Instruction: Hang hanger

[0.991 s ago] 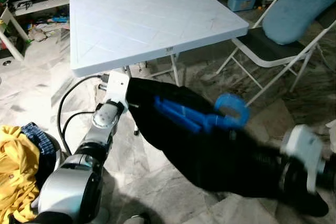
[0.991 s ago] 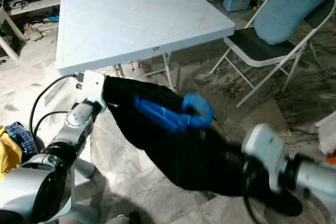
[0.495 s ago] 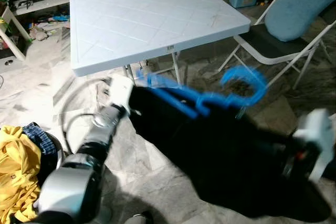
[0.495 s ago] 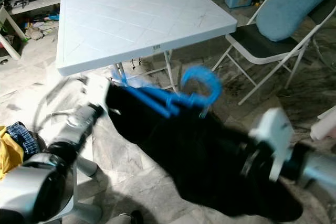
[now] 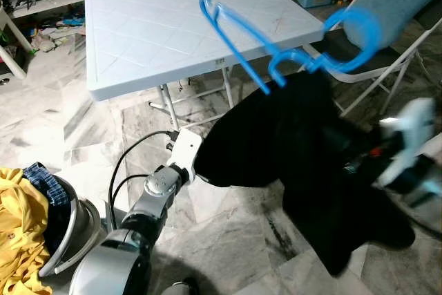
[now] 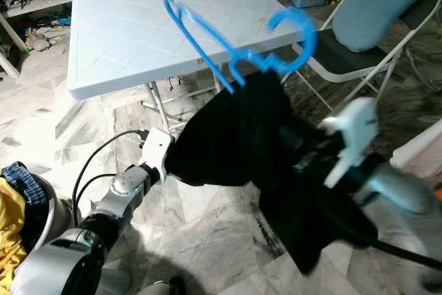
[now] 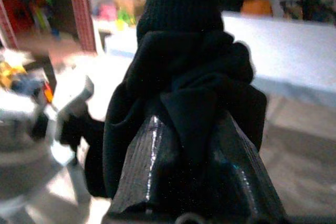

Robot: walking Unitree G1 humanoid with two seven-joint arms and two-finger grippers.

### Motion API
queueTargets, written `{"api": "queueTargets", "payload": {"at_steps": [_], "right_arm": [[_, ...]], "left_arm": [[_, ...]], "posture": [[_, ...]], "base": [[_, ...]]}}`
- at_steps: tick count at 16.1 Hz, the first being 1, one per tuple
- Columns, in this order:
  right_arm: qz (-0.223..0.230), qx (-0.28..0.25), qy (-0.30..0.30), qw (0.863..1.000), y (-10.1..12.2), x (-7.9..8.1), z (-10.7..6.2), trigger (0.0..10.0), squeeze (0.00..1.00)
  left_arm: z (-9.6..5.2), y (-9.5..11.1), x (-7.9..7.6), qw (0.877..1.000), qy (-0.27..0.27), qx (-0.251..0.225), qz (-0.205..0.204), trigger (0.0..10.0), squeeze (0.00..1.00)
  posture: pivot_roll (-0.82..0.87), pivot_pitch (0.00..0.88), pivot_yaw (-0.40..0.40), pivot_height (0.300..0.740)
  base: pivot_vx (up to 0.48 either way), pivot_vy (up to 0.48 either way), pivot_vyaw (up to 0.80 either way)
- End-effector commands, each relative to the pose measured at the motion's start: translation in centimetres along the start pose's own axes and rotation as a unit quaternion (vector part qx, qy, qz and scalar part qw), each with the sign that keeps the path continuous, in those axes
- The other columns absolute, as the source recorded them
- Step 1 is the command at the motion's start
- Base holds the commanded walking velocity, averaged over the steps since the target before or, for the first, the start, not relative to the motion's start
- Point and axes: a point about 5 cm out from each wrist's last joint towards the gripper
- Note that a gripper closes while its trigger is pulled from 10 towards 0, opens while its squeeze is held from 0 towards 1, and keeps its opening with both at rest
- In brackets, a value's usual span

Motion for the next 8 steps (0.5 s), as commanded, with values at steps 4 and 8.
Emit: {"api": "queueTargets", "payload": {"at_steps": [4, 8], "right_arm": [[-0.085, 0.081, 0.042, 0.992, -3.1, 1.1, 1.5, 10.0, 0.0], [-0.179, 0.163, 0.059, 0.968, -5.8, -0.6, 0.8, 10.0, 0.0]], "left_arm": [[-0.4, 0.2, -1.4, 0.993, -0.064, -0.024, 0.095, 10.0, 1.0], [-1.4, 0.4, -1.6, 0.982, -0.117, -0.051, 0.142, 10.0, 1.0]], "posture": [[-0.24, 0.107, 0.053, 0.74], [-0.24, 0.118, 0.068, 0.74]], "base": [[0.0, 0.0, 0.0], [0.0, 0.0, 0.0]]}}
Point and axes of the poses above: a point about 5 cm out from each wrist's last joint towards the gripper, its own z axis pointing out of the wrist towards the gripper, its own y axis along the axis of the wrist's last joint, x = y × z, and after that the axes turned 10 degrees about -z, right-handed
